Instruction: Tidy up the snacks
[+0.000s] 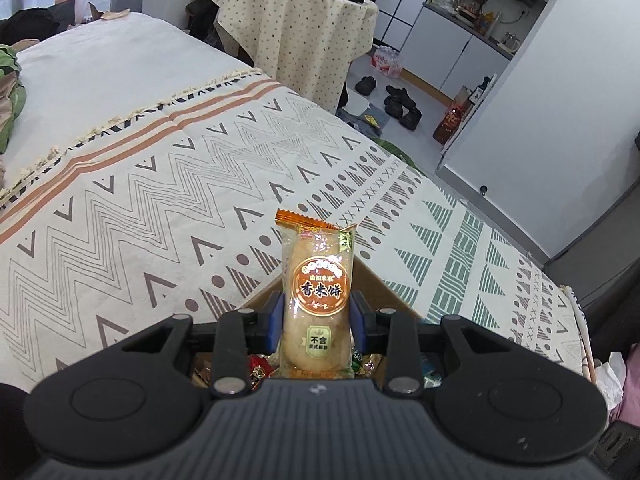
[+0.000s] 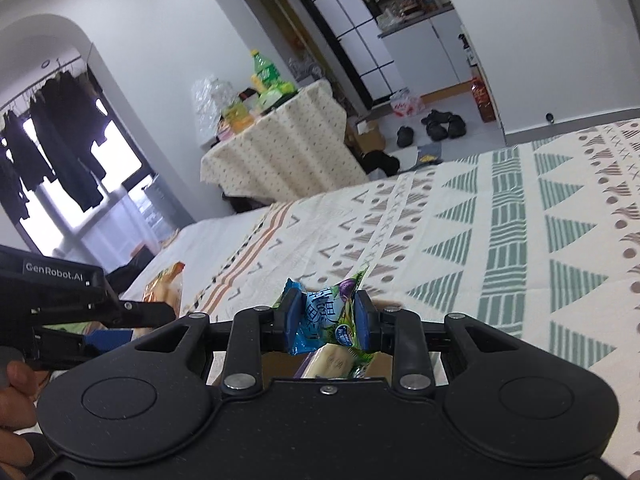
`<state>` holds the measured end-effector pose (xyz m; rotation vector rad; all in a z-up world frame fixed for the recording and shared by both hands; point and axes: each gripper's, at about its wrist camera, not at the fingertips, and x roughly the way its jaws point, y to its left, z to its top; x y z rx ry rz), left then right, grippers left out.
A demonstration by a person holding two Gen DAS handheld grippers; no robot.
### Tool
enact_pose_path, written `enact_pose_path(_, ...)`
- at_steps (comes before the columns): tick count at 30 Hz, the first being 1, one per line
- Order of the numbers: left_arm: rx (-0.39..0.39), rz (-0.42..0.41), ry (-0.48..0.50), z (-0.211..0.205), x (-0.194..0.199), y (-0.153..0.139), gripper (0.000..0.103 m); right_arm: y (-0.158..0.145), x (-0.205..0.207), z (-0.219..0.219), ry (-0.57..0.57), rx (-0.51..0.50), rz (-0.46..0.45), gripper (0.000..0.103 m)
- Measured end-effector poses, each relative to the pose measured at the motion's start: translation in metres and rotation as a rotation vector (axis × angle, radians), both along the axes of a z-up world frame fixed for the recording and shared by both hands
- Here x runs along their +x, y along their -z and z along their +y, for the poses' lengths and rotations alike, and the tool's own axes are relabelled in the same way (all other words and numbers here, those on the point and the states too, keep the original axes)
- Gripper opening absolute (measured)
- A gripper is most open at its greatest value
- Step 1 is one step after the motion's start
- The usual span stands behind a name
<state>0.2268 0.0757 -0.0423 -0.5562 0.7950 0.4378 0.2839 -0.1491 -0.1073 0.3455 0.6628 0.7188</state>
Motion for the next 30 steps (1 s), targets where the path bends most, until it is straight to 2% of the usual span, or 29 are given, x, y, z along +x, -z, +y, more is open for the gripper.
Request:
enact_pose_path(2, -0.006, 0.005, 0.008, 0.002, 0.003, 0.002, 0.033, 0.002, -0.002, 0.007, -0.044, -0.008, 0.026, 0.039)
enact_pose_path(5, -0.012, 0.013, 0.019, 0.005, 0.008, 0.008, 0.033, 0.006, -0.002, 0.007, -0.040, -0.009, 0.053, 0.052)
enact_pose_path(10, -0.016, 0.030, 0.036, 0.008, 0.016, 0.016, 0.033, 0.009, 0.003, -0.003, 0.016, -0.023, 0.066, 0.052)
enact_pose_path(14, 0.027, 0.032, 0.065, 0.008, 0.026, 0.017, 0.033, 0.015, 0.010, -0.010, 0.055, -0.034, 0.085, 0.052)
enact_pose_path(20, 0.009, 0.065, 0.069, 0.015, 0.030, 0.022, 0.037, 0.023, 0.016, -0.017, 0.054, 0.004, 0.150, 0.054)
enact_pose_path(25, 0.002, 0.088, 0.086, 0.019, 0.024, 0.018, 0.044, 0.012, 0.012, -0.014, 0.055, -0.020, 0.115, 0.057)
enact_pose_path(28, 0.002, 0.076, 0.109, 0.018, 0.019, 0.012, 0.052, 0.005, 0.008, -0.019, 0.076, -0.019, 0.118, 0.057)
enact_pose_path(30, 0.000, 0.069, 0.121, 0.018, 0.014, 0.009, 0.062, 0.000, 0.006, -0.025, 0.087, 0.013, 0.160, 0.057)
